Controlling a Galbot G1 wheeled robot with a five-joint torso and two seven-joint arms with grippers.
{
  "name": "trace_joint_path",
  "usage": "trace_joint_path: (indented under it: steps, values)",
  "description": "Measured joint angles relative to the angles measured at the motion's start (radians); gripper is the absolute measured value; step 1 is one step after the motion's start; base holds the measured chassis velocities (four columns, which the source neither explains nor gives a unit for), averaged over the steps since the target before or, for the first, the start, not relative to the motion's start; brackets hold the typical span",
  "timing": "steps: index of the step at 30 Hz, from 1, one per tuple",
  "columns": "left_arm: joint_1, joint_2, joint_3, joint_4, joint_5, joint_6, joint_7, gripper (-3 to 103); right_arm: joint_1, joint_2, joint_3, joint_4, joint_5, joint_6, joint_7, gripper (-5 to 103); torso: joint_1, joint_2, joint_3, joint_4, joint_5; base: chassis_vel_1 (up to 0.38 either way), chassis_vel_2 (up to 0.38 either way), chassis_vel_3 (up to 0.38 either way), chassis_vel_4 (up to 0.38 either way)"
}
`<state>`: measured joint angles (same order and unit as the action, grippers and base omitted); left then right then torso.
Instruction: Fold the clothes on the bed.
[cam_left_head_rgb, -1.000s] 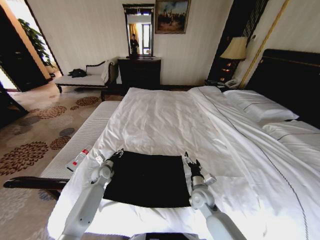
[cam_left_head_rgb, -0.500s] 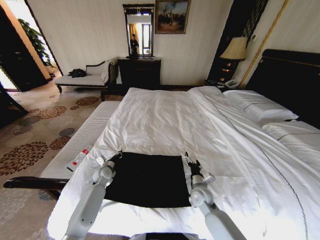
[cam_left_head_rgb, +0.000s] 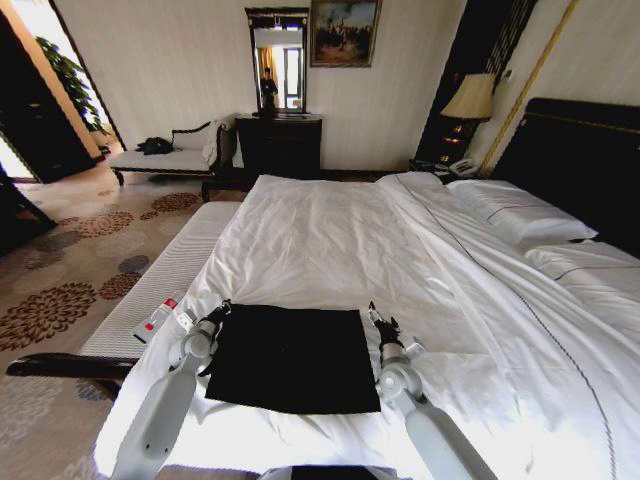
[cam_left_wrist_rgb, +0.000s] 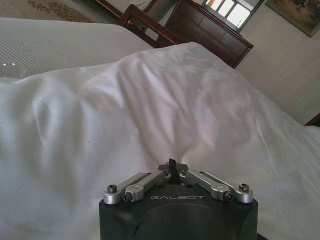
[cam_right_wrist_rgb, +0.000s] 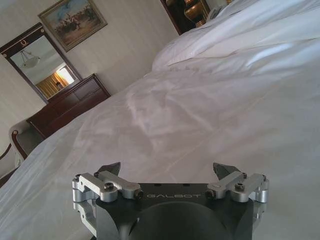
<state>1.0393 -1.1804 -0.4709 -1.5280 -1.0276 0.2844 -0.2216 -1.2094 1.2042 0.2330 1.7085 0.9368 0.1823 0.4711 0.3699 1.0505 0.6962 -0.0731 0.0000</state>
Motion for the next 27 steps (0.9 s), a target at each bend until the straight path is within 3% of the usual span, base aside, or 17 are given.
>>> trace_joint_path:
  steps: [9, 13, 14, 15, 17, 23, 27]
  values:
    - [0.018, -0.005, -0.008, -0.016, 0.015, -0.001, -0.003, 1, -0.029, -0.013, 0.009, 0.005, 0.002, 0.001, -0.026, 100, 0.0, 0.0, 0.0, -0.0001, 0.0, 0.0, 0.0, 0.0, 0.0]
    - [0.028, 0.0, -0.02, -0.024, 0.018, -0.002, -0.007, 17, -0.033, -0.042, 0.005, 0.012, 0.097, -0.005, -0.143, 100, 0.0, 0.0, 0.0, -0.0001, -0.0001, 0.0, 0.0, 0.0, 0.0]
    - [0.028, 0.0, -0.02, -0.024, 0.018, -0.002, -0.007, 17, -0.033, -0.042, 0.005, 0.012, 0.097, -0.005, -0.143, 100, 0.0, 0.0, 0.0, -0.0001, -0.0001, 0.0, 0.0, 0.0, 0.0]
    - [0.029, 0.002, -0.021, -0.027, 0.018, -0.002, -0.008, 28, -0.023, -0.047, 0.001, 0.002, 0.135, -0.008, -0.204, 100, 0.0, 0.0, 0.0, -0.0001, 0.0, 0.0, 0.0, 0.0, 0.0]
    - [0.029, 0.005, -0.022, -0.03, 0.018, -0.002, -0.011, 33, -0.005, -0.051, -0.012, -0.02, 0.193, -0.017, -0.278, 100, 0.0, 0.0, 0.0, 0.0, 0.0, 0.0, 0.0, 0.0, 0.0]
    - [0.029, 0.006, -0.023, -0.037, 0.018, -0.002, -0.015, 49, 0.035, -0.041, -0.042, -0.08, 0.23, -0.053, -0.369, 100, 0.0, 0.0, 0.0, -0.0001, 0.0, 0.0, 0.0, 0.0, 0.0]
    - [0.038, 0.009, -0.043, -0.059, 0.013, -0.001, -0.017, 72, 0.054, -0.026, -0.059, -0.125, 0.227, -0.07, -0.381, 100, 0.0, 0.0, 0.0, -0.0001, 0.0, 0.0, 0.0, 0.0, 0.0]
